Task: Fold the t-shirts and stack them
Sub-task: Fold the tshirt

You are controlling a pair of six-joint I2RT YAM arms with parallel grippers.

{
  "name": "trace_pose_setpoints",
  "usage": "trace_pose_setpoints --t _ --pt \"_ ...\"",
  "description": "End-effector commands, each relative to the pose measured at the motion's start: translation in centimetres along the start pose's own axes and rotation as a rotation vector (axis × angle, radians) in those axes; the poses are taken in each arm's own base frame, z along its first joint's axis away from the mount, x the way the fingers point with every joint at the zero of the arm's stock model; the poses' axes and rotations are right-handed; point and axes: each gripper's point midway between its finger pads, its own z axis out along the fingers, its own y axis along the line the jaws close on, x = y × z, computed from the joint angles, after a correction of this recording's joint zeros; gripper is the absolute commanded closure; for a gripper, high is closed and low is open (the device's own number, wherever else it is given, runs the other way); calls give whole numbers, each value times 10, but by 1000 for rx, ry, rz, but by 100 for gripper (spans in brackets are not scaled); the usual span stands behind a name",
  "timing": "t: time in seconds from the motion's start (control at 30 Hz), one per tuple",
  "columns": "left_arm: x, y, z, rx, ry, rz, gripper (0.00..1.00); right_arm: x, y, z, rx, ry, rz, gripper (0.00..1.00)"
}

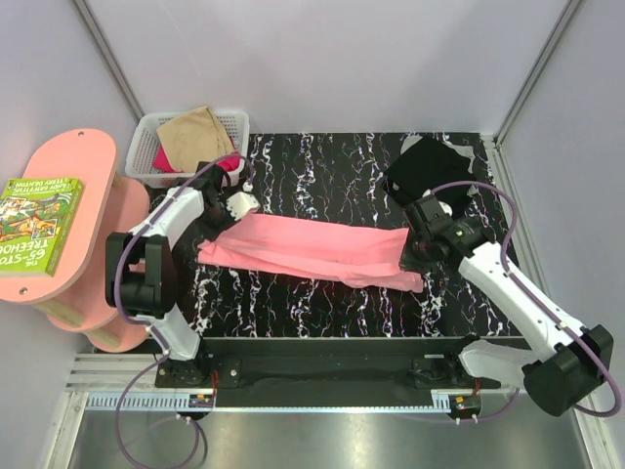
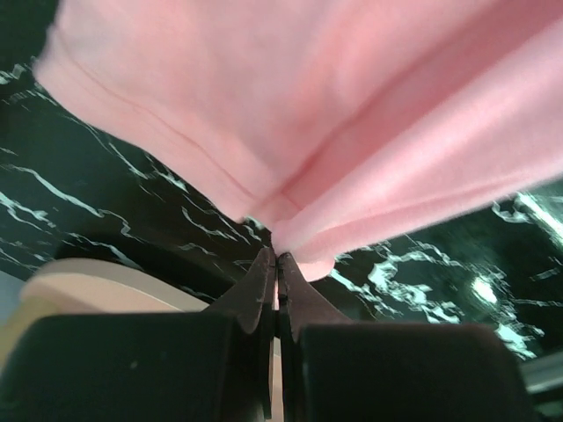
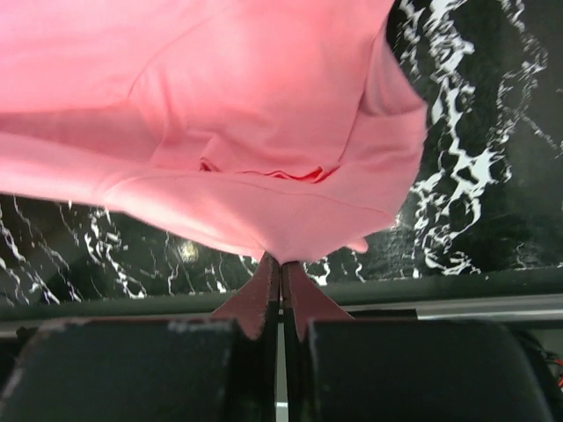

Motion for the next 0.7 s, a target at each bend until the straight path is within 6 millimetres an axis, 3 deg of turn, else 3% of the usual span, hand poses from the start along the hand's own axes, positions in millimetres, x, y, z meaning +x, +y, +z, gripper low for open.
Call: trace_pose_setpoints --t 0.0,0.13,0.2,0.23,0.27,0.3,0.37,0.5,0.67 --pt "-12 30 -1 -68 14 -12 100 -38 -5 5 7 -78 8 98" --pt "-13 44 12 -94 52 -8 100 -50 -12 24 41 -60 8 98" --pt "-14 49 19 -98 65 -8 95 -56 -12 33 46 -54 11 98" --pt "-14 52 21 -108 70 -8 88 -55 -14 43 63 -32 6 97" --pt "-16 55 23 -112 69 -10 68 -56 -14 48 66 -22 6 96" --pt "-17 57 24 -117 71 -13 54 -59 -11 54 59 -20 8 96" --pt "-20 65 22 -151 66 -13 38 -58 -11 69 79 12 3 96" --pt "-31 83 4 -223 28 -9 37 -67 -11 94 107 35 -7 96" --pt "-49 98 -29 -302 -39 -8 36 -83 -14 110 127 45 -16 95"
